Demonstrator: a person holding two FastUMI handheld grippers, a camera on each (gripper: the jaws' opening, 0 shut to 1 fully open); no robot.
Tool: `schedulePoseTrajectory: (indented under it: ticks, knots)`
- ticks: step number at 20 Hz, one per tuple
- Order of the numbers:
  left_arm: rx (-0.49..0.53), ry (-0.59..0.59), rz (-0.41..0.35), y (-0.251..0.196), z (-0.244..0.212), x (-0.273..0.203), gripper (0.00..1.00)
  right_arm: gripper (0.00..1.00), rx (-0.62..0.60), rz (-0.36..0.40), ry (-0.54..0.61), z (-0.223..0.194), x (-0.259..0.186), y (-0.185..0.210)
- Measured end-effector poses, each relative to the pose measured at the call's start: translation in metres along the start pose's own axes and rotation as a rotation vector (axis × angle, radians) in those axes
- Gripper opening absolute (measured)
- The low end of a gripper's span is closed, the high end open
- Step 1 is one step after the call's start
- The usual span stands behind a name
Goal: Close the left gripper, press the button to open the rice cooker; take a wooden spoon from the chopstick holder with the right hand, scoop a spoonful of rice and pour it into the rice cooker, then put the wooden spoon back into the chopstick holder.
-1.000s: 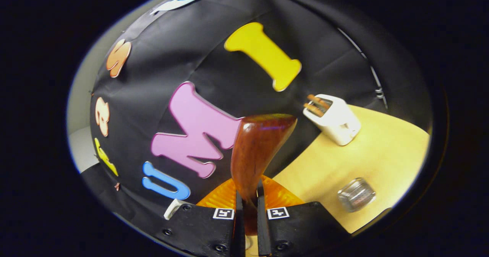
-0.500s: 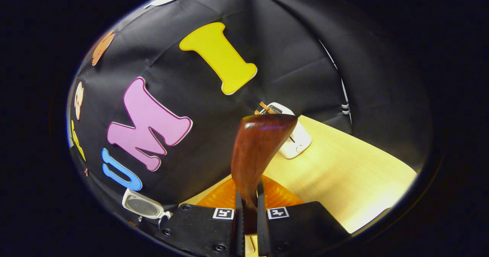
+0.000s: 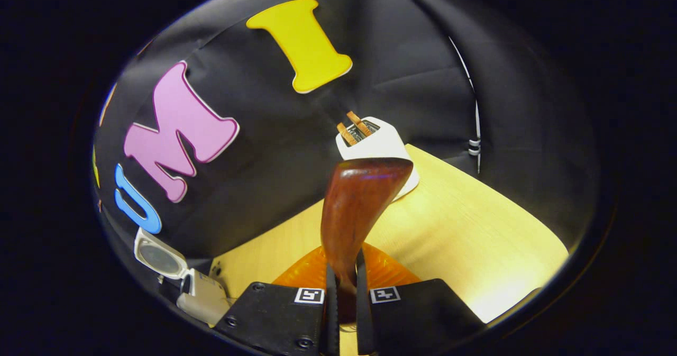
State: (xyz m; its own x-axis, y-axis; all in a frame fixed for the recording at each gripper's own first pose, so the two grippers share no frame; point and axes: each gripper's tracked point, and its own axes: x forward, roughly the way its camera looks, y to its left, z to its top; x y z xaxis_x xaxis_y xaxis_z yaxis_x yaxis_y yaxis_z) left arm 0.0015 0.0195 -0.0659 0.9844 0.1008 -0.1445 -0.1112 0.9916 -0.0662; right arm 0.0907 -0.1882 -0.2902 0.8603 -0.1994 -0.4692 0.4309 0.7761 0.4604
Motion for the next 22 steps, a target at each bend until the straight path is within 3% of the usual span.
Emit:
schedulePoseTrajectory:
  ticks: [12, 13, 15, 16, 21, 22]
  knots:
    - [0.034, 0.013, -0.003, -0.010, 0.008, 0.000, 0.95, 0.19, -0.208, 0.018, 0.100, -0.051, 0.027, 0.002]
    - [0.035, 0.014, -0.003, -0.010, 0.008, 0.000, 0.95, 0.10, -0.207, 0.014, 0.097, -0.050, 0.028, 0.002]
    - [0.034, 0.012, -0.008, -0.011, 0.009, 0.000, 0.95, 0.07, -0.181, 0.011, 0.105, -0.050, 0.024, 0.002]
    - [0.032, 0.012, -0.010, -0.011, 0.008, 0.001, 0.95, 0.21, -0.172, 0.008, 0.109, -0.050, 0.023, 0.001]
    - [0.014, 0.002, -0.024, -0.012, 0.010, 0.004, 0.95, 0.33, -0.163, -0.037, 0.110, -0.044, 0.009, -0.008]
    - [0.010, -0.001, -0.027, -0.012, 0.009, 0.004, 0.95, 0.27, -0.176, -0.068, 0.104, -0.041, 0.006, -0.015]
